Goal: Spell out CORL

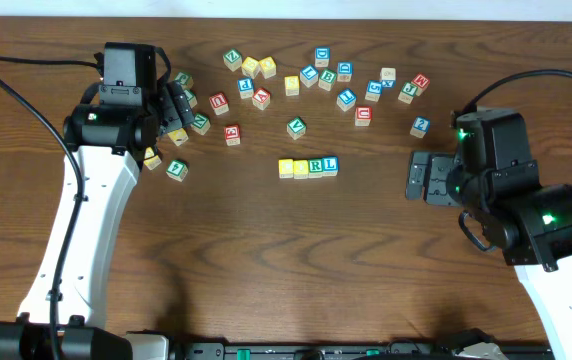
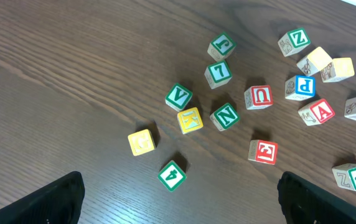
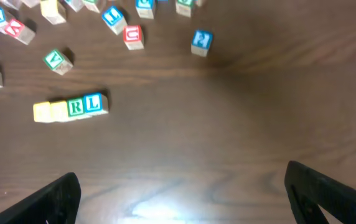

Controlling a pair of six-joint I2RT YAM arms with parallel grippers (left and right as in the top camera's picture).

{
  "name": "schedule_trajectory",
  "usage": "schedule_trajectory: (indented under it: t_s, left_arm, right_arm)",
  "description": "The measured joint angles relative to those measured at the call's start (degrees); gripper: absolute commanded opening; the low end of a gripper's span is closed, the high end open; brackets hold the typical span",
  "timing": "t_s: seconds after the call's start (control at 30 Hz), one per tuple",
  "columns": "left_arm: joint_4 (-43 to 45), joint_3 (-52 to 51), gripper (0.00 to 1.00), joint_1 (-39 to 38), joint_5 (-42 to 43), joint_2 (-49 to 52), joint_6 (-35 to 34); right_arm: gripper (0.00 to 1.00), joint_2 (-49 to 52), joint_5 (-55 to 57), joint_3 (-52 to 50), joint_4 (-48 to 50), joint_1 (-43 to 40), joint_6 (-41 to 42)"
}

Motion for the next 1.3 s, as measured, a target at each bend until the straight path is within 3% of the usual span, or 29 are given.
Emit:
schedule_trajectory:
  t_s: [0.23,0.43,0.9,1.3]
  left_arm:
    - [0.0,0.0,0.98,0.0,0.0,0.0,0.0]
    - [0.0,0.0,0.98,0.0,0.0,0.0,0.0]
    - [0.0,0.0,0.98,0.0,0.0,0.0,0.0]
    - [0.0,0.0,0.98,0.0,0.0,0.0,0.0]
  right_arm:
    - [0.99,-0.7,-1.3,-0.2,8.0,-4.8,-6.1]
    - [0.99,-7.9,-5.9,-6.2,17.6,-11.9,-10.0]
    - [0.99,-34.3,-8.0,-45.0,55.1,-16.5,-11.5]
    - [0.99,-55.0,-8.1,-68.3,65.0,-16.5,-11.5]
